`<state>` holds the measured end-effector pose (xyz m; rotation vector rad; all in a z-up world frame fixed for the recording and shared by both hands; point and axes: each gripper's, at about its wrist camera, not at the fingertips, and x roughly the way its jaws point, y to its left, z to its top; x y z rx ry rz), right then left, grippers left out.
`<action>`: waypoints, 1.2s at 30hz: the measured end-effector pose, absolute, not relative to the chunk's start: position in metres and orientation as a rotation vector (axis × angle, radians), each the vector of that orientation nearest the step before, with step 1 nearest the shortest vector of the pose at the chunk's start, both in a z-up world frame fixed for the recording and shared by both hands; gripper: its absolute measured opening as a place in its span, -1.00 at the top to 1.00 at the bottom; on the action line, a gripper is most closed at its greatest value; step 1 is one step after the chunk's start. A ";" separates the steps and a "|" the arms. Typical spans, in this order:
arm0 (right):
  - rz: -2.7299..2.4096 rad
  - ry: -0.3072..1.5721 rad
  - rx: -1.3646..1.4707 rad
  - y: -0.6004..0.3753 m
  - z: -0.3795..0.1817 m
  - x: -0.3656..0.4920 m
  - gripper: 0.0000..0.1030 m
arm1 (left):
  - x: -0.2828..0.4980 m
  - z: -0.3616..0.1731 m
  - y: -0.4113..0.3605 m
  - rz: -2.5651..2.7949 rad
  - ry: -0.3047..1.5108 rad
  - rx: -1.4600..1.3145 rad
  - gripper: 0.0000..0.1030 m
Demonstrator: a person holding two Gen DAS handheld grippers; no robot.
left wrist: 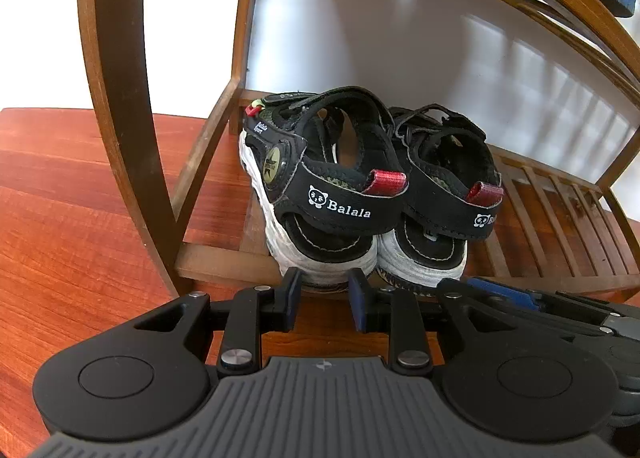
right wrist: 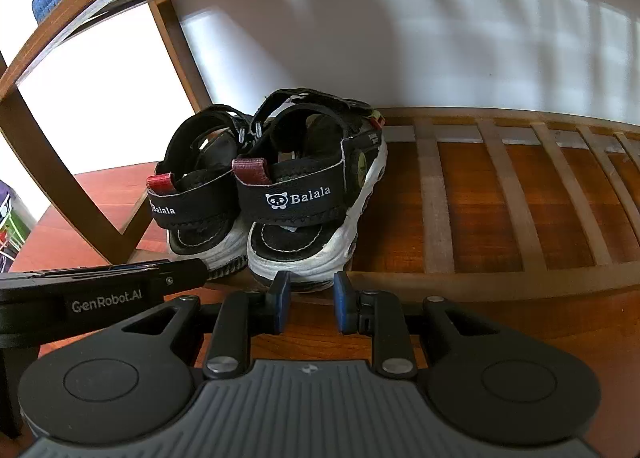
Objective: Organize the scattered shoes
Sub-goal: 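Lower the black sandals onto the bottom shelf slats and open both grippers, then withdraw both grippers from the rack toward the black lace-up boots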
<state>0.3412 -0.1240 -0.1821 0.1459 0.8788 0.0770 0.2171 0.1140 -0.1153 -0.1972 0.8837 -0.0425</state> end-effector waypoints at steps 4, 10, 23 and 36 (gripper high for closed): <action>0.081 0.886 0.153 -0.125 -0.179 0.336 0.48 | 0.234 -0.125 0.102 -0.046 0.896 -0.212 0.45; 0.084 0.893 0.167 -0.124 -0.165 0.315 0.48 | 0.244 -0.128 0.078 -0.065 0.896 -0.208 0.45; 0.129 0.918 0.149 -0.115 -0.124 0.253 0.48 | 0.252 -0.144 0.020 -0.104 0.885 -0.166 0.43; 0.153 0.935 0.122 -0.106 -0.104 0.173 0.48 | 0.282 -0.158 -0.028 -0.085 0.890 -0.188 0.36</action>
